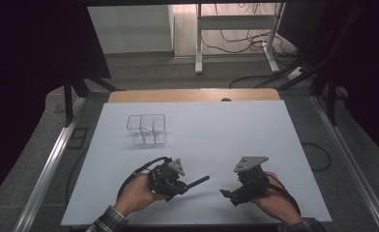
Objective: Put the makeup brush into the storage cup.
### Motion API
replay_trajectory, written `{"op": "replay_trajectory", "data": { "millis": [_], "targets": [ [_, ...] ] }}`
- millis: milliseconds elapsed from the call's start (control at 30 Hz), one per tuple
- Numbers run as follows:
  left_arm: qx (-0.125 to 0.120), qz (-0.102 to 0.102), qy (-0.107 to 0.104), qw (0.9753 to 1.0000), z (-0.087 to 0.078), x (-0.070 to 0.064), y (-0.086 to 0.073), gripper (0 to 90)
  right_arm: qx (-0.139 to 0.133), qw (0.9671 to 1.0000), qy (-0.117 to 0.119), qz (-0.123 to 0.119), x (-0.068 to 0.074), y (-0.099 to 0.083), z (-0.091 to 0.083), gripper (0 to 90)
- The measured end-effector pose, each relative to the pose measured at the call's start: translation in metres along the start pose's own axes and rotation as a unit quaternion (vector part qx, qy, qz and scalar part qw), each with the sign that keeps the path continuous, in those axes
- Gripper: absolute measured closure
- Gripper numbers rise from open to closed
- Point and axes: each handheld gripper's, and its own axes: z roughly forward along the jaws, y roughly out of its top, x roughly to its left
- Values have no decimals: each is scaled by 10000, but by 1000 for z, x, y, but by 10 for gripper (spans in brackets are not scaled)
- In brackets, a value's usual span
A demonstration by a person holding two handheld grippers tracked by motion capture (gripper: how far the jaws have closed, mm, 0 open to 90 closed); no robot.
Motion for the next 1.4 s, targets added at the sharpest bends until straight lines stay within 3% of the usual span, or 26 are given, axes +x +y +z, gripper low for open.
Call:
{"op": "replay_trajectory", "data": {
  "millis": [500, 767, 1100, 1400],
  "targets": [
    [124, 132, -63, 9998, 5, -4, 7, 776, 372, 9988, 233, -234, 14, 15, 16, 0],
    [147, 198, -91, 9997, 5, -6, 9, 776, 550, 9966, 243, -567, 22, 28, 24, 5],
    [204, 289, -74, 9993, 7, -10, 12, 776, 500, 9944, 412, -840, 30, 36, 29, 147],
    [226, 389, -117, 9989, 7, -12, 15, 776, 553, 9885, 597, -1274, 37, 42, 34, 345]
  ]
}}
